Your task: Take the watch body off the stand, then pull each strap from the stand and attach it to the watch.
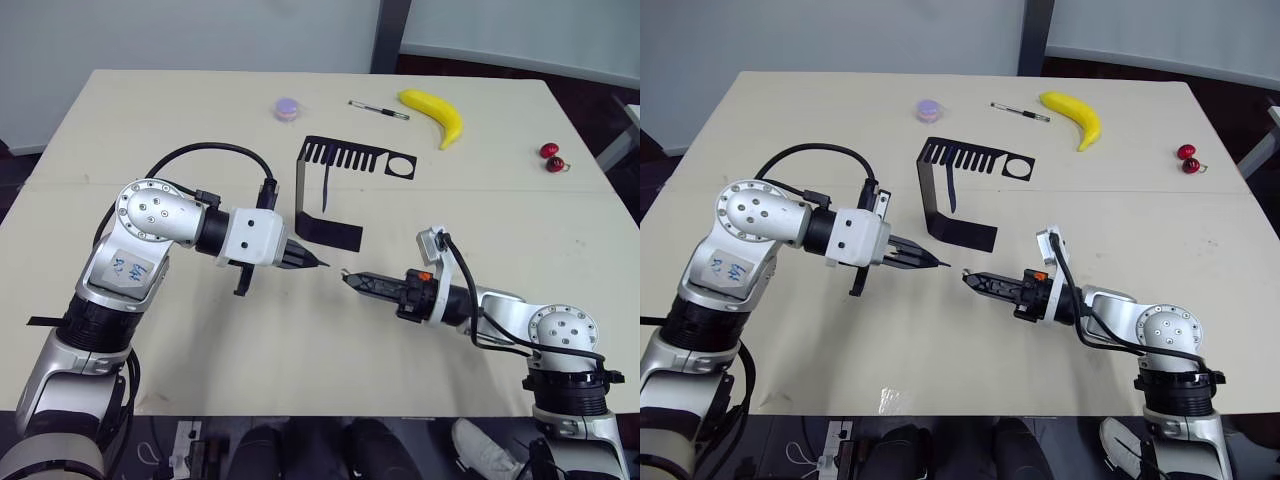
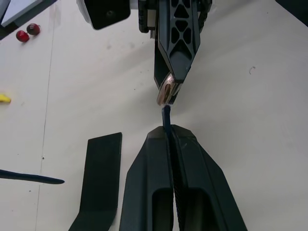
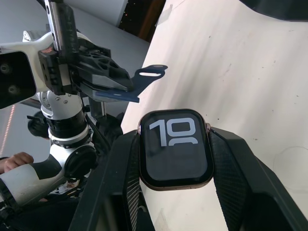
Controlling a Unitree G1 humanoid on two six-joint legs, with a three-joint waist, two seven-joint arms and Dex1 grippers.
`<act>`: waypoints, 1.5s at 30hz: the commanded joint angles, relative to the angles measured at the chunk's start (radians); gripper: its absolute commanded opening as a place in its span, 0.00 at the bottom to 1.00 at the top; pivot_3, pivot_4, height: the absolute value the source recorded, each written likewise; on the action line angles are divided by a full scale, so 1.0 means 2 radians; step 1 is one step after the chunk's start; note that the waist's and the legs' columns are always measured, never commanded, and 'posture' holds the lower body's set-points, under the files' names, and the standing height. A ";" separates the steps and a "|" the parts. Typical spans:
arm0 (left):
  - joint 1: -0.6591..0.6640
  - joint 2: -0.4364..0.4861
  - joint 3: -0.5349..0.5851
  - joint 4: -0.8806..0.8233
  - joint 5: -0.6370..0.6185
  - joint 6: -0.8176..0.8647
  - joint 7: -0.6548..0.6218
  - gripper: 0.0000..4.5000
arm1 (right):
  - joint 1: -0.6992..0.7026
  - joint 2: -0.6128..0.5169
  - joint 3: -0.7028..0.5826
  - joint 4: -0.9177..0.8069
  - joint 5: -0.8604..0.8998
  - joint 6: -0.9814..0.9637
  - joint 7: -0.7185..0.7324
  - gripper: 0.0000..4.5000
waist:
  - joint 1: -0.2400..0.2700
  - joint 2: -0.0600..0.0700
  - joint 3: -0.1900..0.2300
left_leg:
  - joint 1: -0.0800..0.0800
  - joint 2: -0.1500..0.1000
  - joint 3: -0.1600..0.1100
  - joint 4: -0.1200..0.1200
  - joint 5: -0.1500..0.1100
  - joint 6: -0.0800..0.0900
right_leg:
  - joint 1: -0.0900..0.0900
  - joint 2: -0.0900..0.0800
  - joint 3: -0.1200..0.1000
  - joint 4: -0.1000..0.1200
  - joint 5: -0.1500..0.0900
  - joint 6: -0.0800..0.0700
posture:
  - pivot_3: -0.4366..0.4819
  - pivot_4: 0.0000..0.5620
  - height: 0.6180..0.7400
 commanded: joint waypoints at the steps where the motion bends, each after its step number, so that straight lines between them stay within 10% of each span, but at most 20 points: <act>1: 0.000 -0.002 0.002 -0.021 -0.007 0.003 0.003 0.00 | -0.002 0.001 -0.002 -0.009 0.004 -0.003 0.011 0.35 | 0.000 0.000 0.000 | 0.000 0.000 0.000 0.000 0.000 0.000 | 0.000 0.000 0.000 0.000 0.000 0.000 | 0.48 0.27 1.00; 45: -0.028 -0.052 -0.043 -0.026 0.025 -0.011 -0.010 0.00 | -0.001 0.019 0.004 -0.021 0.013 0.000 -0.006 0.35 | 0.000 0.000 0.000 | 0.000 0.000 0.000 0.000 0.000 0.000 | 0.000 0.000 -0.001 0.000 0.000 0.000 | 0.48 0.27 1.00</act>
